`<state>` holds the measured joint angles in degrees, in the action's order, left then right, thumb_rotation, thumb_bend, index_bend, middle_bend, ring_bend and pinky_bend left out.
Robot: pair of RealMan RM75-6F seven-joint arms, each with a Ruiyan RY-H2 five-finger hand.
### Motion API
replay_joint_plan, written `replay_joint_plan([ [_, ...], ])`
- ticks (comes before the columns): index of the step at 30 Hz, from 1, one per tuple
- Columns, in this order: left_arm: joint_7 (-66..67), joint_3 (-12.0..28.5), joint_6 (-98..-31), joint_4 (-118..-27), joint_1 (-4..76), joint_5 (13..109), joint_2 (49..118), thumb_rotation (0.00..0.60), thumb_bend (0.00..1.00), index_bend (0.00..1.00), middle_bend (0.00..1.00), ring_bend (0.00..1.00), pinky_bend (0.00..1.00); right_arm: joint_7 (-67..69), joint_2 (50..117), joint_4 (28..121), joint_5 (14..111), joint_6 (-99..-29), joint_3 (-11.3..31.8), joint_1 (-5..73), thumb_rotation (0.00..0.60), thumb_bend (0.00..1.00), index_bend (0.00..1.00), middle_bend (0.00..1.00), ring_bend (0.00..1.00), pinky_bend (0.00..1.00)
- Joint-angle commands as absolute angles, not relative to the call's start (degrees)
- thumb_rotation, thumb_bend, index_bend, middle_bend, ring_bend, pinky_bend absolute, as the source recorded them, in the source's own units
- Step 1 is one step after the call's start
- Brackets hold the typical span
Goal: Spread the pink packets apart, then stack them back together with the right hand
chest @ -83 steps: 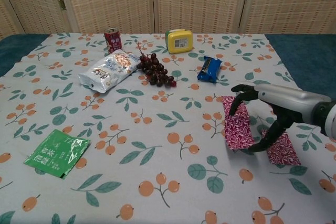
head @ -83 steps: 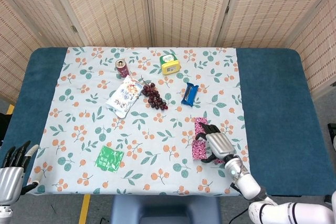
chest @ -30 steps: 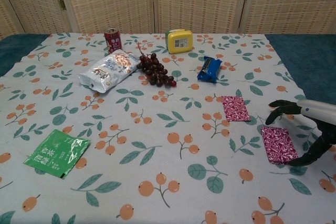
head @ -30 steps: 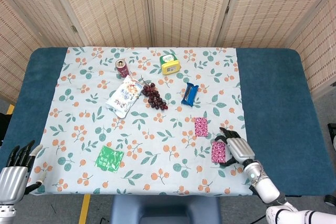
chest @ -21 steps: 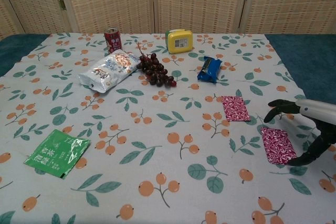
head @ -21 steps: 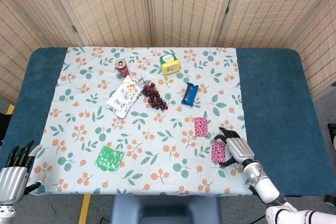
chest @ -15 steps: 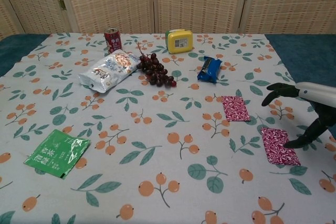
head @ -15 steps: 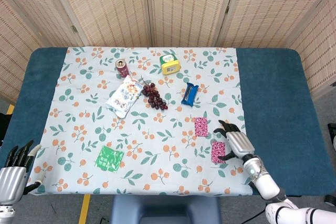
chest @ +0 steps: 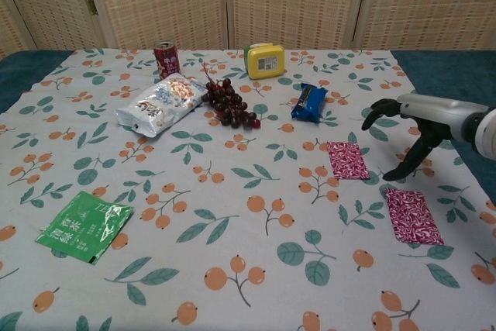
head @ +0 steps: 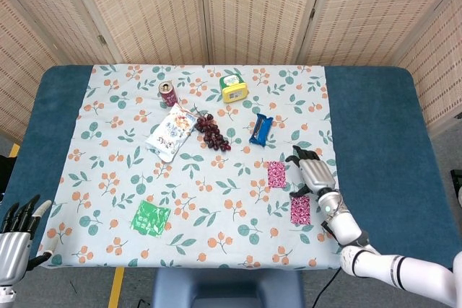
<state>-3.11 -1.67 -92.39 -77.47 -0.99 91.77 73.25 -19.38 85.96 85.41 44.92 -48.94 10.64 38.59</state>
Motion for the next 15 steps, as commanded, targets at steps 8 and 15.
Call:
replay_joint_plan([
  [8,-2.5,-1.63,-92.53,-78.11,-1.27,91.61,72.92,0.6,0.41,0.15,0.06,0.13,0.0,-24.68,90.78,78.59,36.59,-45.5,11.17,44.76,0.6,0.09,0.22,0.03,0.0,0.0],
  [15,-2.18,-1.71,-92.2,-78.33,-1.33,91.48,72.85,0.6,0.41,0.15,0.06,0.13,0.0,-25.07,91.45,78.24,34.89,-44.65,10.38,46.07,0.6,0.09,0.22,0.03,0.0,0.0],
])
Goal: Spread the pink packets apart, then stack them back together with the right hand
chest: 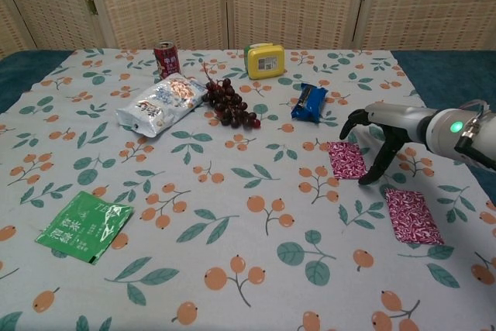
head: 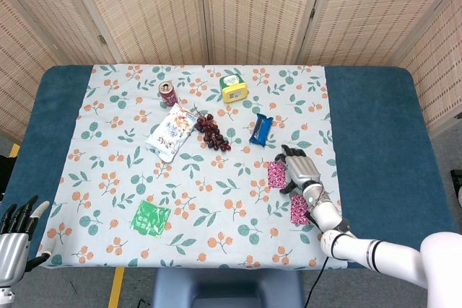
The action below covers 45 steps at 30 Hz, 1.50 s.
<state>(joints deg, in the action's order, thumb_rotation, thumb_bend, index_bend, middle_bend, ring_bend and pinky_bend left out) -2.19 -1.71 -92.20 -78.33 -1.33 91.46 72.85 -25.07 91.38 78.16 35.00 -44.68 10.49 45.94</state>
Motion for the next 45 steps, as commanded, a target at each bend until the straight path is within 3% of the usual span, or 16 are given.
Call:
replay_joint_plan([
  [1,-2.18,-1.69,-92.23,-78.3,-1.35,91.49,72.87,0.6,0.41,0.15,0.06,0.13,0.0,-25.04,91.48,78.34,34.82,-44.74,10.3,46.19,0.6,0.09,0.22,0.03,0.0,0.0],
  [20,-2.85,-1.51,-91.5,-77.29,-1.38,90.85,73.26,0.6,0.41,0.15,0.05,0.13,0.0,-26.36,92.66,76.04,30.23,-44.25,9.53,49.33,0.6,0.09,0.22,0.03,0.0,0.0],
  [33,-3.18,-1.49,-91.36,-76.91,-1.25,91.03,73.44,0.6,0.41,0.15,0.06,0.13,0.0,-24.92,91.86,77.59,31.6,-46.22,8.91,48.4,0.6,0.09,0.3,0.05,0.0,0.0],
  [45,-3.13,-1.28,-90.85,-77.5,-0.77,91.05,72.98,0.6,0.41,0.15,0.06,0.13,0.0,-15.66,81.49,90.06,38.83,-49.13,9.25,41.45,0.6,0.09,0.3,0.06,0.0,0.0],
])
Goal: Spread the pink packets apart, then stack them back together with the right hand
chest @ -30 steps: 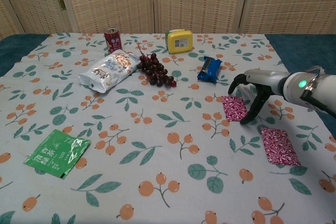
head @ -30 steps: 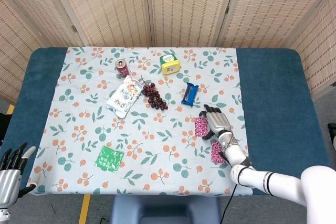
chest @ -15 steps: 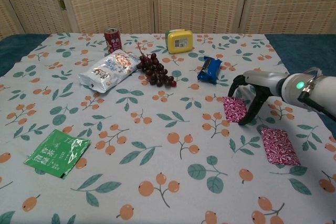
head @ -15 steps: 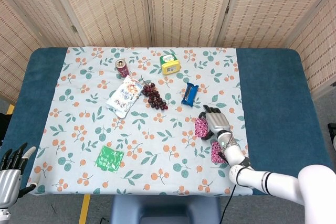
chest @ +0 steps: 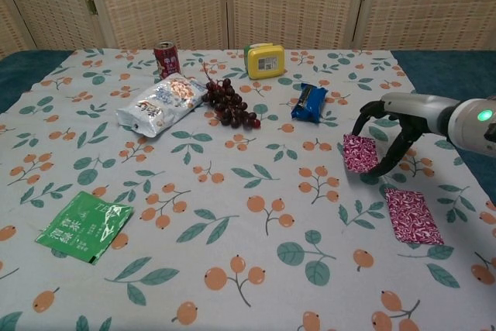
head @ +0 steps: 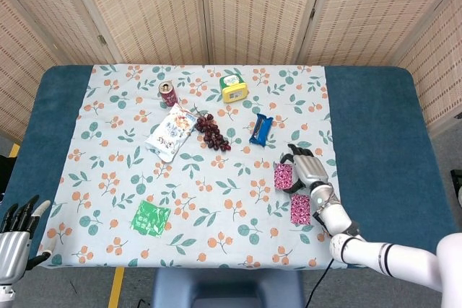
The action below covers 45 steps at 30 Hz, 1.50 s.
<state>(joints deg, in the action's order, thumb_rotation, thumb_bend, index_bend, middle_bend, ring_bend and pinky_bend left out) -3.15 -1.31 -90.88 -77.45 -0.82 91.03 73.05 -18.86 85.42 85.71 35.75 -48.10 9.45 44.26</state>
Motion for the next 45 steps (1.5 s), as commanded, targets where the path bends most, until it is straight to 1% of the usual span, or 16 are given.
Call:
replay_joint_plan([
  [1,-3.05,-1.21,-90.79,-77.57,-0.69,91.02,72.91,0.6,0.41,0.15,0.06,0.13,0.0,-14.66,80.01,91.76,40.25,-49.7,8.87,40.34,0.6,0.09,0.3,0.06,0.0,0.0],
  [5,-2.78,-1.1,-90.73,-77.96,-0.39,91.26,72.78,0.6,0.41,0.15,0.05,0.13,0.0,-11.58,76.13,96.59,45.33,-51.9,7.02,36.57,0.6,0.09,0.3,0.06,0.0,0.0],
  [10,-2.49,-1.06,-90.5,-78.2,-0.18,91.26,72.8,0.6,0.41,0.15,0.05,0.13,0.0,-7.9,73.76,99.89,50.86,-54.31,3.74,31.75,0.6,0.09,0.3,0.06,0.0,0.0],
  [17,-2.32,-1.01,-90.25,-78.26,0.21,91.47,72.87,0.6,0.41,0.15,0.05,0.13,0.0,-4.98,75.12,99.2,56.12,-55.87,0.86,27.86,0.6,0.09,0.3,0.06,0.0,0.0],
  [27,-3.43,-1.18,-90.0,-76.87,0.05,90.97,73.48,0.6,0.41,0.15,0.05,0.13,0.0,-4.95,78.68,95.6,57.43,-54.82,1.0,27.18,0.6,0.09,0.3,0.05,0.0,0.0],
  [35,-4.17,-1.22,-89.95,-75.96,-0.09,90.67,73.82,0.6,0.41,0.15,0.06,0.13,0.0,-6.65,80.0,94.5,56.82,-53.55,1.52,27.77,0.6,0.09,0.3,0.05,0.0,0.0],
  [45,-4.59,-1.21,-89.73,-75.38,0.01,90.54,74.08,0.6,0.41,0.15,0.06,0.13,0.0,-7.42,80.61,93.78,56.46,-52.77,1.91,27.83,0.6,0.09,0.25,0.04,0.0,0.0],
])
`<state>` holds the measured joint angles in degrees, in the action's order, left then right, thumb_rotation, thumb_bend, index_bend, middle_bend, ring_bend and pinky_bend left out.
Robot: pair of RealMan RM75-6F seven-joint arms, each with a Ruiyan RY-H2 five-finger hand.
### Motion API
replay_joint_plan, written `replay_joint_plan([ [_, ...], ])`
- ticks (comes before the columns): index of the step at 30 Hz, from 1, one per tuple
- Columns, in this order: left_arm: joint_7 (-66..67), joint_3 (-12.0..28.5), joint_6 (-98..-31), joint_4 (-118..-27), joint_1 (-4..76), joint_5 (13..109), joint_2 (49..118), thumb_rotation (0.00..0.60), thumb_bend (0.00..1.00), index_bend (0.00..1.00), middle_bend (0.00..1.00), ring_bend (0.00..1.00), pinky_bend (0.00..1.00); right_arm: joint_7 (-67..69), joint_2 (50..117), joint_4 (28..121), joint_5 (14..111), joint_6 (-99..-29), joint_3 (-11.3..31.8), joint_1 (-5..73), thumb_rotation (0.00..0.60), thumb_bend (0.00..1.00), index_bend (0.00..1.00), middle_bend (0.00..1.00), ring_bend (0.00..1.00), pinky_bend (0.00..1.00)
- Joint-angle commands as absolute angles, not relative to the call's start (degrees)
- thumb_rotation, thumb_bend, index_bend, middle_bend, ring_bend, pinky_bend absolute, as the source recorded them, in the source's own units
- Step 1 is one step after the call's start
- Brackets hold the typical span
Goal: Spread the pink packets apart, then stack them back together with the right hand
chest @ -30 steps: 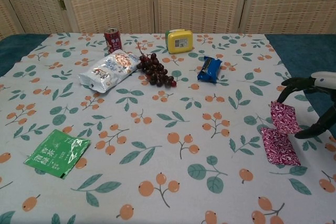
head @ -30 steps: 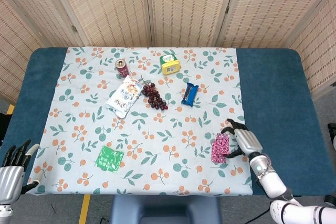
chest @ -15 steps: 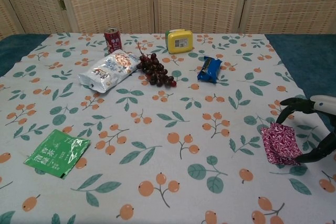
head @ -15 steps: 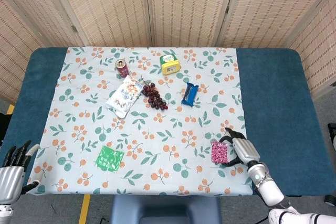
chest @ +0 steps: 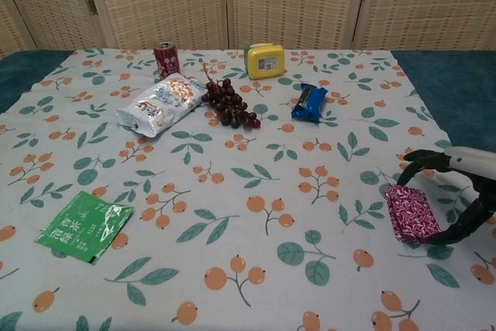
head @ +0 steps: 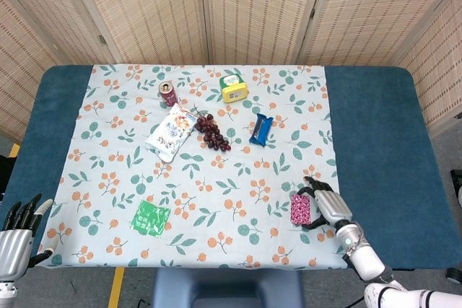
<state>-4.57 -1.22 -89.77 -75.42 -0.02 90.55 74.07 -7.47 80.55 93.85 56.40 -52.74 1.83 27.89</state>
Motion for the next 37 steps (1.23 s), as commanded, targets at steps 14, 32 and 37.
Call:
replay_joint_plan([
  [14,-4.87,-1.02,-90.12,-75.22,0.0,90.51,74.02,0.6,0.41,0.15,0.06,0.13,0.0,-5.09,78.13,95.74,61.24,-55.65,2.15,25.77,0.6,0.09,0.19,0.04,0.0,0.0],
  [32,-1.04,0.29,-93.3,-78.6,0.53,92.36,73.88,0.6,0.41,0.15,0.06,0.13,0.0,-0.93,68.37,97.71,85.88,-91.29,-2.65,6.82,0.6,0.09,0.18,0.07,0.0,0.0],
  [37,0.35,0.07,-93.17,-80.03,0.85,93.05,73.63,0.6,0.41,0.15,0.06,0.13,0.0,0.7,67.74,97.41,87.35,-93.07,-2.87,4.76,0.6,0.09,0.19,0.07,0.0,0.0],
])
